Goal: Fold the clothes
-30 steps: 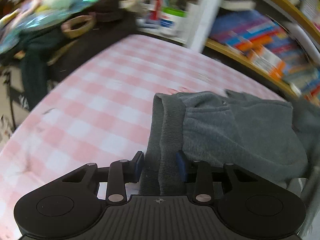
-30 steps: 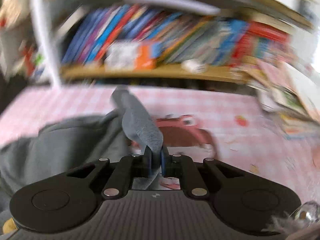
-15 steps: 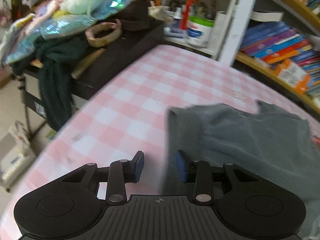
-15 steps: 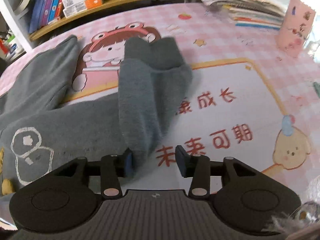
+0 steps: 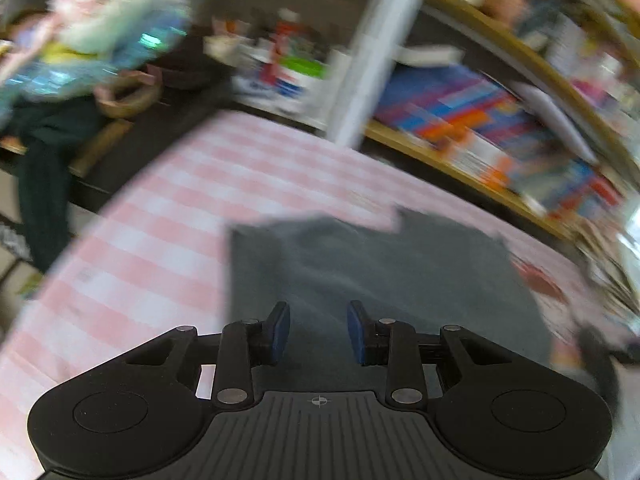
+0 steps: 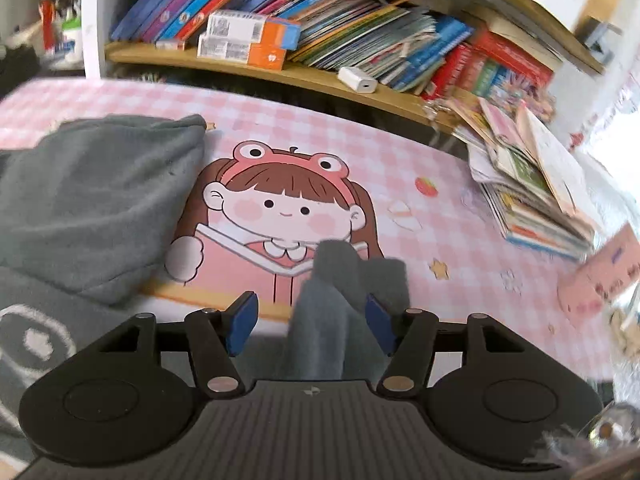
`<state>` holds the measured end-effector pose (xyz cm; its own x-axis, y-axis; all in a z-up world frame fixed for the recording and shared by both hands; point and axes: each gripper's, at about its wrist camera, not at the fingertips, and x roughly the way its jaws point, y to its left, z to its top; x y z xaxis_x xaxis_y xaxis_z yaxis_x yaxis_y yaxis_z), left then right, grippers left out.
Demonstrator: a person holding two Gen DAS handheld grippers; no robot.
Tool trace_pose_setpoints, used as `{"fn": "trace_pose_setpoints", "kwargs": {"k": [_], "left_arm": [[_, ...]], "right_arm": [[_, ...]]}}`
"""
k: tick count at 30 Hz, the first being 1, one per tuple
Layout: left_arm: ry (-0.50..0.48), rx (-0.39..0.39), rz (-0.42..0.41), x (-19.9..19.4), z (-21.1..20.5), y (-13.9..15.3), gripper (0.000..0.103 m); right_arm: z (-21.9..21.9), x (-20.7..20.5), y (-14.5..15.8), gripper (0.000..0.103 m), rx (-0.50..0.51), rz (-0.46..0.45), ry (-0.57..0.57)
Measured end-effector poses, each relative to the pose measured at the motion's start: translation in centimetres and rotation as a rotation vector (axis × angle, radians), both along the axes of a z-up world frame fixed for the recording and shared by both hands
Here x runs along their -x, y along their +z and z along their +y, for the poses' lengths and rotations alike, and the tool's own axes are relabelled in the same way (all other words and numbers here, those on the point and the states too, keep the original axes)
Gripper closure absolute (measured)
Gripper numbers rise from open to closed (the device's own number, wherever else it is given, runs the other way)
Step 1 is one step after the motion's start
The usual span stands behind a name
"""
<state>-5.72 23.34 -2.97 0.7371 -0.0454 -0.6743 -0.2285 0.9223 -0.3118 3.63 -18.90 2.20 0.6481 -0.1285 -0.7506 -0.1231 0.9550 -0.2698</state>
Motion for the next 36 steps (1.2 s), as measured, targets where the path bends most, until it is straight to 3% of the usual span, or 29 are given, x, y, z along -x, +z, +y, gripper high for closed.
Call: {"fn": "trace_pose_setpoints", "kwargs": {"k": [4, 6, 7, 9, 11, 14, 16, 21, 25, 27, 31, 36], "left_arm": [[-0.03, 0.028, 0.042, 0.3, -0.3, -1.1, 0.076], [-0.045, 0.042, 0.064, 0.5, -0.5, -1.6, 0.086], [-0.052, 0.049, 0.074, 0.6, -0.6, -1.8, 0.093], [-0.067, 0.063, 0.096, 0.7, -0.8, -2.4, 0.097], [-0.076, 0.073, 0.109, 0.8, -0.9, -2.8, 0.098], [-0.083, 0.069, 0.107, 0.6, -1.1, -3.1, 0.098], [-0.097, 0.061, 0.11, 0.1, -1.3, -3.1, 0.098], [-0.116, 0.044, 0.112, -1.0, -0.6, -3.1, 0.098], [-0.101, 0.033, 0.114, -1.8, 0.3, -3.1, 0.098], [-0.078, 0.039, 0.114, -1.9, 1.0, -3.1, 0.098], [-0.057, 0.022, 0.114, -1.4, 1.6, -2.9, 0.098], [-0.043, 0.023, 0.031, -0.1, 1.0, -1.1, 0.095]], "right_arm": [[-0.3, -2.5, -2.7, 0.052, 0.089, 0.087, -0.046], [-1.9, -2.0, -3.0, 0.082, 0.082, 0.104, -0.077], [-3.2, -1.1, -2.3, 0.085, 0.047, 0.084, -0.108], [-6.3, 1.2, -0.6, 0.093, -0.03, 0.03, -0.188], [-9.5, 4.0, 0.6, 0.093, -0.097, -0.009, -0.293], [-12.5, 8.1, -0.5, 0.092, -0.16, 0.048, -0.404], [-14.3, 10.8, -1.5, 0.084, -0.2, 0.095, -0.475], [-14.7, 14.2, -3.1, 0.078, -0.272, 0.12, -0.563], [-13.6, 14.2, -3.4, 0.069, -0.231, 0.114, -0.543], [-13.3, 13.9, -3.0, 0.06, -0.219, 0.109, -0.532], [-13.6, 13.9, -1.4, 0.058, -0.177, 0.069, -0.553], [-13.2, 11.5, 1.5, 0.056, -0.248, -0.03, -0.492]]}}
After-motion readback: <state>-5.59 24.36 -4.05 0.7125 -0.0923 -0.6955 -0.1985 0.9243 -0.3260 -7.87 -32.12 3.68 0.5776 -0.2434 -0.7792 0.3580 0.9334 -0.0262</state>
